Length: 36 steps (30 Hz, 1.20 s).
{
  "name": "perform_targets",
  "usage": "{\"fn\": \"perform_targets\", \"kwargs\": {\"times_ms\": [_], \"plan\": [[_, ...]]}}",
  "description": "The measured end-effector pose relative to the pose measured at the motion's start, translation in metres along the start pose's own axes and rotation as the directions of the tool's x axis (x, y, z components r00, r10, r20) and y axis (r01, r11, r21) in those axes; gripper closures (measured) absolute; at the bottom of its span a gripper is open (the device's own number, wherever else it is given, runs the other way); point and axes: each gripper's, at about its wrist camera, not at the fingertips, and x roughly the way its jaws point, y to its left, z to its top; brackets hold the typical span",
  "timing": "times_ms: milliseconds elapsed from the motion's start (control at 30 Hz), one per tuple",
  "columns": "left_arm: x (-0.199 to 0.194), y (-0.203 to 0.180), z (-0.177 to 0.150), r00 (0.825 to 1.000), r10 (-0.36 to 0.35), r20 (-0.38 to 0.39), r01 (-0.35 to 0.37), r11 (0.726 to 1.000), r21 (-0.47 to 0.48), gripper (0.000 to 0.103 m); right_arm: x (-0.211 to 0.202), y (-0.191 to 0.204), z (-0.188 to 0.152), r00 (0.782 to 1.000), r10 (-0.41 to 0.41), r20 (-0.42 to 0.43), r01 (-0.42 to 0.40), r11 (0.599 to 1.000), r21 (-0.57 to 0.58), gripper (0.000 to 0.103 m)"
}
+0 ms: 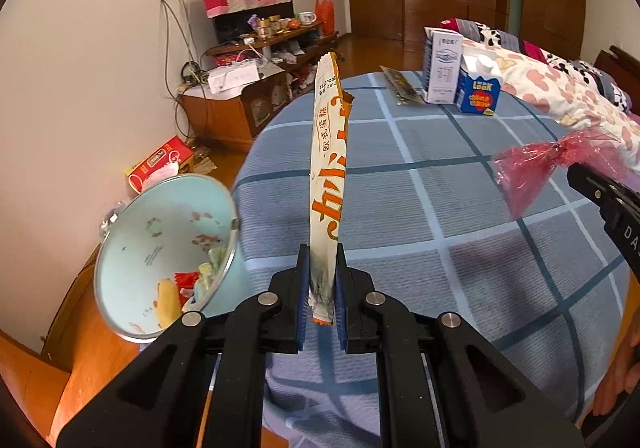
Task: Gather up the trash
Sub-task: 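Carry the pink bag and white-orange wrapper over the blue bin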
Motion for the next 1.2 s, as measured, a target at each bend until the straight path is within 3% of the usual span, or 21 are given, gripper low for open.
{"fn": "perform_targets", "kwargs": {"times_ms": [533, 1200], "plan": [[-0.001, 0.064, -0.024, 0.997, 0.072, -0.033, -0.075, 0.993, -0.094, 0.092, 0.001, 0.065, -0.002, 0.996, 0.090, -0.014, -0.091, 0.992, -0.092, 0.100], [-0.008, 0.115, -0.043, 0.990, 0.130, -0.058, -0.138, 0.975, -0.175, 0.092, 0.001, 0.125, -0.001, 0.984, 0.178, -0.027, -0.179, 0.965, -0.192, 0.100]]}}
